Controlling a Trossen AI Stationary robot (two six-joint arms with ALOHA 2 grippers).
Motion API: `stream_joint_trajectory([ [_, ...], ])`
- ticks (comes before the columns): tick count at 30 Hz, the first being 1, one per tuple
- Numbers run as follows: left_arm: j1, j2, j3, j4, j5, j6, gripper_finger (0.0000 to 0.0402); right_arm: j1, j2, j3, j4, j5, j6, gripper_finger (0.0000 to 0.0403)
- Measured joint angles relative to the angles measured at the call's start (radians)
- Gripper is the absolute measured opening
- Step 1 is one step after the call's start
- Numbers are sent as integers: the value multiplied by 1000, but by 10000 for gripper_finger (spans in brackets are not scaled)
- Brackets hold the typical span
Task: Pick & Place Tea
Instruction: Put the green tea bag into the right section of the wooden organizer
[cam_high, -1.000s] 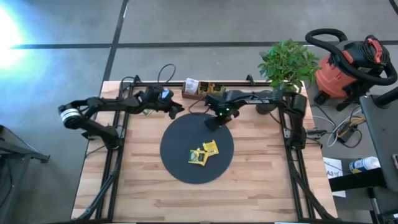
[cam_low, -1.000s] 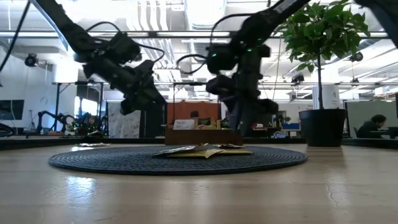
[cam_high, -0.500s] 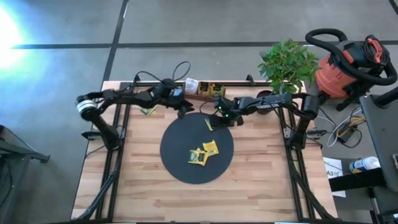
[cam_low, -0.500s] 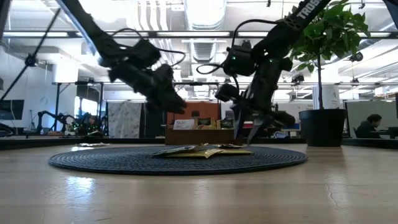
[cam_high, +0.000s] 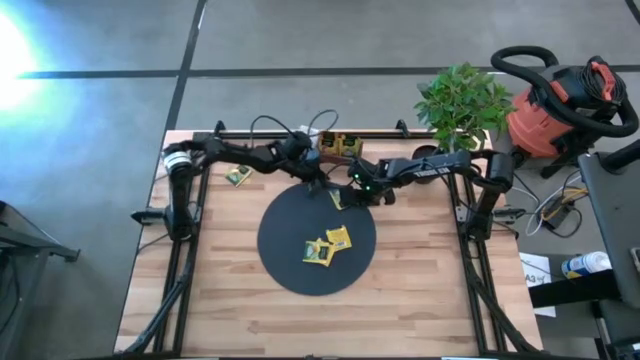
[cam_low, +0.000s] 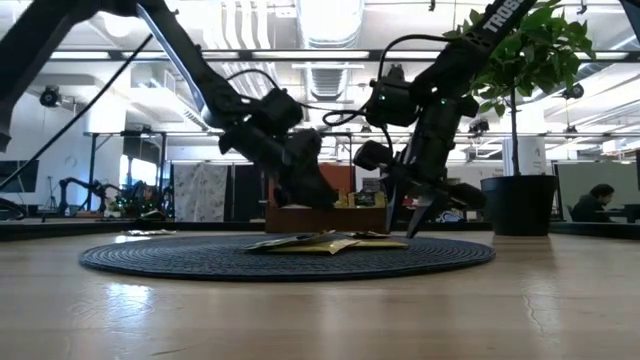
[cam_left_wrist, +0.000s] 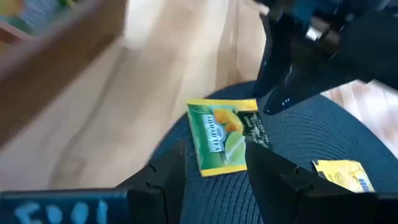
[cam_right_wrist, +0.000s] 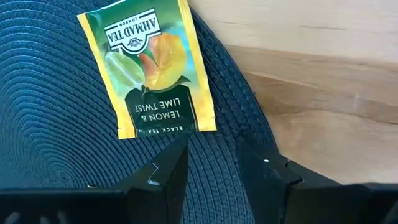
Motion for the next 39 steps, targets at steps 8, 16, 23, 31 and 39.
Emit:
stream_joint_trajectory([
  [8,-37,73,10,-2,17,0,158,-6,2,12,95,31,0,137],
  [16,-40,111,11,11,10,3,158,-9,26,11,100,30,-4,137],
  [23,-43,111,16,0,5,-3,158,-9,48,11,185,33,-5,137],
  [31,-44,108,21,-6,1,-44,158,-9,48,26,209,23,-35,112],
  [39,-44,108,36,-12,-7,-58,158,-12,45,73,166,27,-126,69],
])
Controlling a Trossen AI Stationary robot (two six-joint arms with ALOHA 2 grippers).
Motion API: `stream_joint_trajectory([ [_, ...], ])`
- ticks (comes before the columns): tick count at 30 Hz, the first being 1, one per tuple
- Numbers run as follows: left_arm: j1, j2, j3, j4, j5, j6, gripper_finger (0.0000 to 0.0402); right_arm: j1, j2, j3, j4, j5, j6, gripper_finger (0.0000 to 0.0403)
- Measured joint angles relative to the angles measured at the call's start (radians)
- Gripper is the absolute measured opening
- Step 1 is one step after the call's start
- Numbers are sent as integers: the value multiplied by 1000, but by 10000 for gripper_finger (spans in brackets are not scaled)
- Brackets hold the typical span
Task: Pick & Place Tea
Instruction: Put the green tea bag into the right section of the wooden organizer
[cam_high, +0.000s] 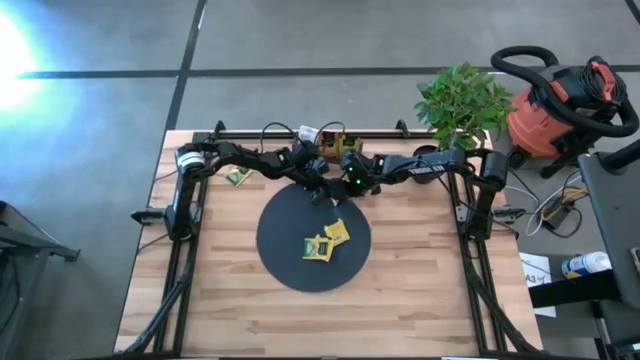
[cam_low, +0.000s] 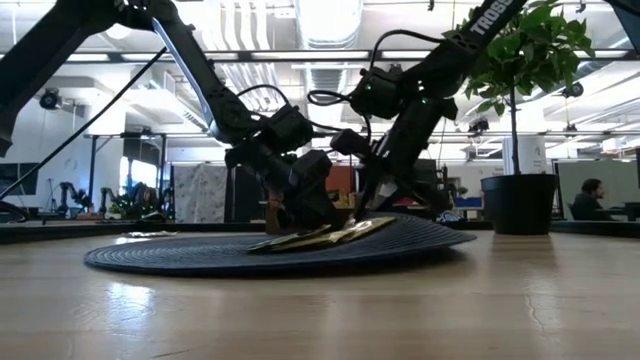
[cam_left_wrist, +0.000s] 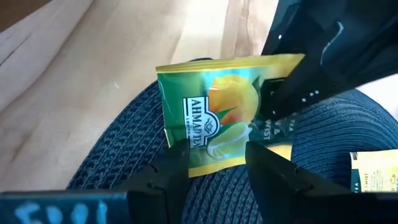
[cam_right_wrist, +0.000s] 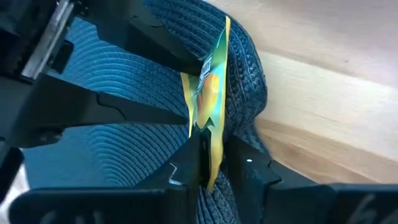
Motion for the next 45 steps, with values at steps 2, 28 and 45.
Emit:
stream_joint_trajectory([
  [2,0,0,0,-2,1,0,158,-1,0,15,-38,13,-26,60],
  [28,0,-3,-8,-41,11,20,158,-7,3,119,-188,109,-176,28],
  [45,0,-3,-10,-42,3,28,158,-6,3,120,-181,131,-210,88],
])
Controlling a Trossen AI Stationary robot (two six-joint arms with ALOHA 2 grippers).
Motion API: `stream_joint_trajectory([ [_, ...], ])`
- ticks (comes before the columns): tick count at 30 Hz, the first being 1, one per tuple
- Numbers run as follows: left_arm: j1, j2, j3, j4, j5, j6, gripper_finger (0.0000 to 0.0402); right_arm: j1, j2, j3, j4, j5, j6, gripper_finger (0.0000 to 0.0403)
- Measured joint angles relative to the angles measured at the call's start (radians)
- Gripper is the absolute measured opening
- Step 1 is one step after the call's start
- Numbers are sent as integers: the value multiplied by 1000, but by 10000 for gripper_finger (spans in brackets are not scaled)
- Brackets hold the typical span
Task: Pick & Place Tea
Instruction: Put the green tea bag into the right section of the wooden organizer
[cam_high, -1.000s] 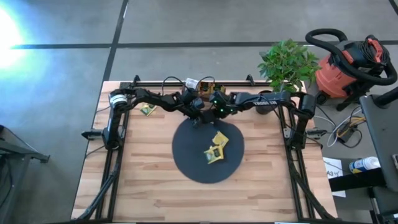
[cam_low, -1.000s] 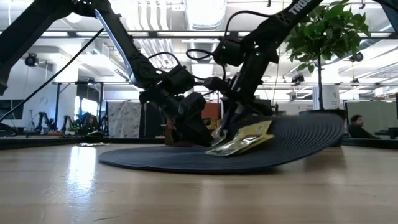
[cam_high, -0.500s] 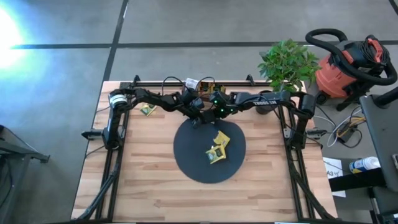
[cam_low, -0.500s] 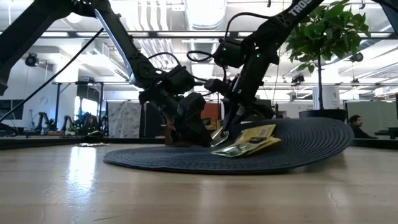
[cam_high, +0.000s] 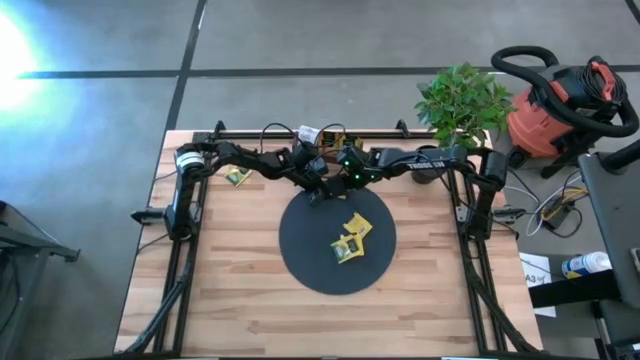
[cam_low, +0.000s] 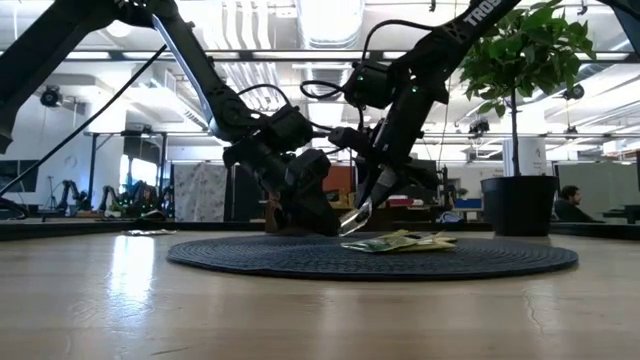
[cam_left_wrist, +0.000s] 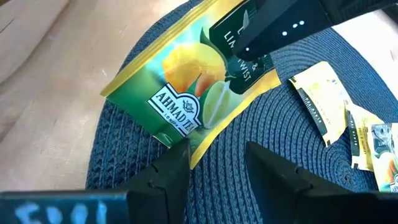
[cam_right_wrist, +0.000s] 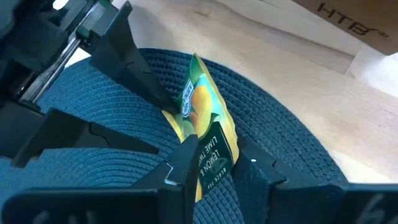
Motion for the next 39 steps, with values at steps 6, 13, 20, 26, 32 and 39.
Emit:
stream_joint_trajectory([
  [6,0,0,0,0,-2,-8,158,0,0,1,4,-27,-4,66],
  [13,-1,-12,14,-13,-8,-32,158,0,0,2,6,-30,-51,21],
  [20,0,-148,10,-68,-97,-18,158,0,-65,2,-19,-2,-140,9],
  [26,-1,-308,-15,-124,-195,20,158,3,-135,3,-125,-7,-243,8],
  [32,-1,-369,-15,-47,-217,13,158,26,-152,2,-91,-44,-295,8],
  [39,-10,-343,-20,-38,-216,-55,158,57,-174,2,38,-59,-289,8],
])
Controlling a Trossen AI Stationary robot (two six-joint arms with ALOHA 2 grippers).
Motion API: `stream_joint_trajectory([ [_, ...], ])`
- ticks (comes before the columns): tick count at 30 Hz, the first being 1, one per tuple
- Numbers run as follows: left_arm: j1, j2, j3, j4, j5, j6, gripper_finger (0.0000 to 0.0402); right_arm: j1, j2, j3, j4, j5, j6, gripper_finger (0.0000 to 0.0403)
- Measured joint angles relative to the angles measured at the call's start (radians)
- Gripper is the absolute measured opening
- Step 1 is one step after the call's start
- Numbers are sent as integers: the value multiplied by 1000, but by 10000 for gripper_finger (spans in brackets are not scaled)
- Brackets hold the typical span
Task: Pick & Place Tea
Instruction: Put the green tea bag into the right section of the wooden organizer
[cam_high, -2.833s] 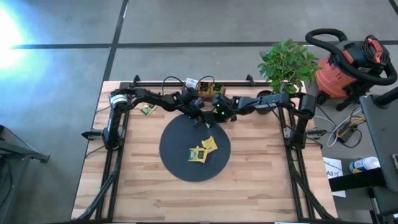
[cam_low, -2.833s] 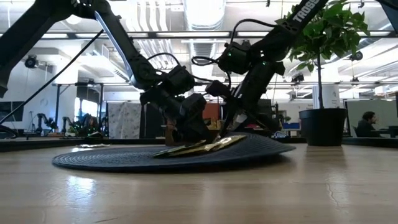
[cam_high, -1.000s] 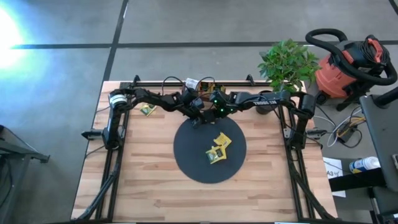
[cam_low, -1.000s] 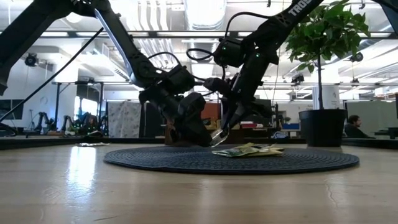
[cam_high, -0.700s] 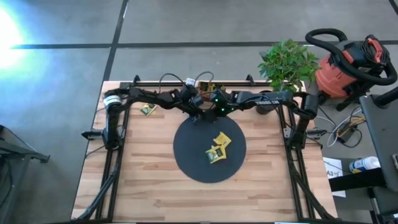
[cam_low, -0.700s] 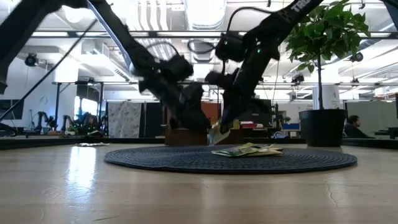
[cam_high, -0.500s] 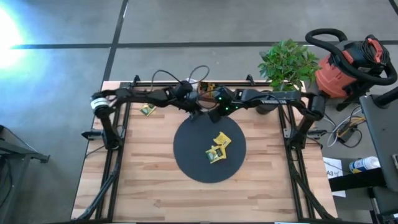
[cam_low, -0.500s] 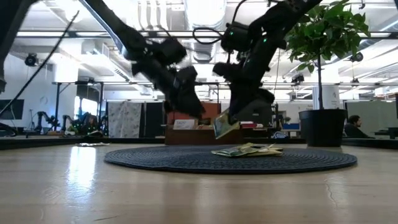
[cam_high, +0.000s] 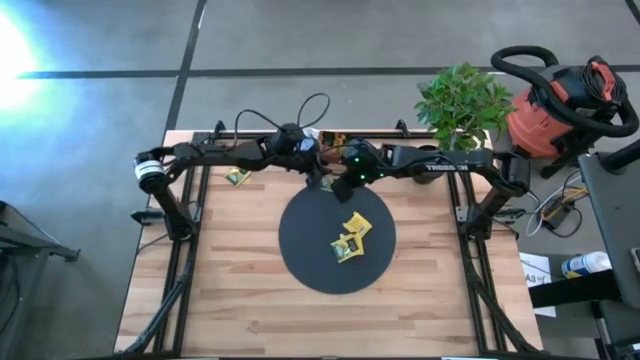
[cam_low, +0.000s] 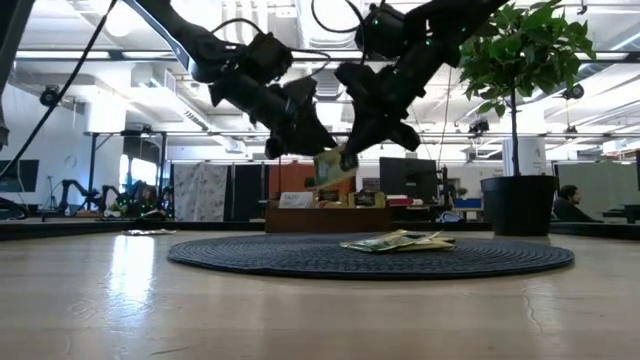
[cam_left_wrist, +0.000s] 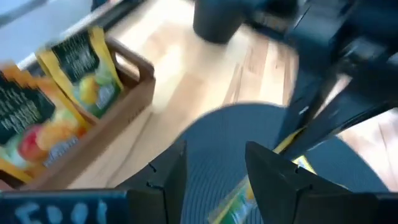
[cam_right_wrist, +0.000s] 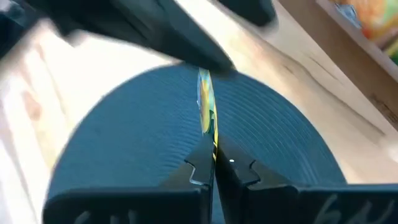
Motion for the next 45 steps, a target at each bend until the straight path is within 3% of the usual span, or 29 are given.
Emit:
stream_joint_trajectory([
  [15,-64,46,0,-26,4,-11,158,7,-4,87,-7,65,-9,8],
  [21,-63,46,0,-63,5,-10,158,5,-4,145,-143,228,-112,8],
  [26,-64,46,0,-113,4,-10,158,-24,-4,184,-176,237,-155,8],
  [30,-64,45,0,-129,3,-9,158,-35,-4,216,-310,238,-140,8],
  [34,-64,36,0,-129,3,0,158,-34,-4,220,-474,245,-83,8],
  [39,-64,15,0,-128,3,8,158,-37,6,191,-554,394,87,8],
  [45,-64,0,0,-131,3,7,158,-30,80,190,-567,349,284,9],
])
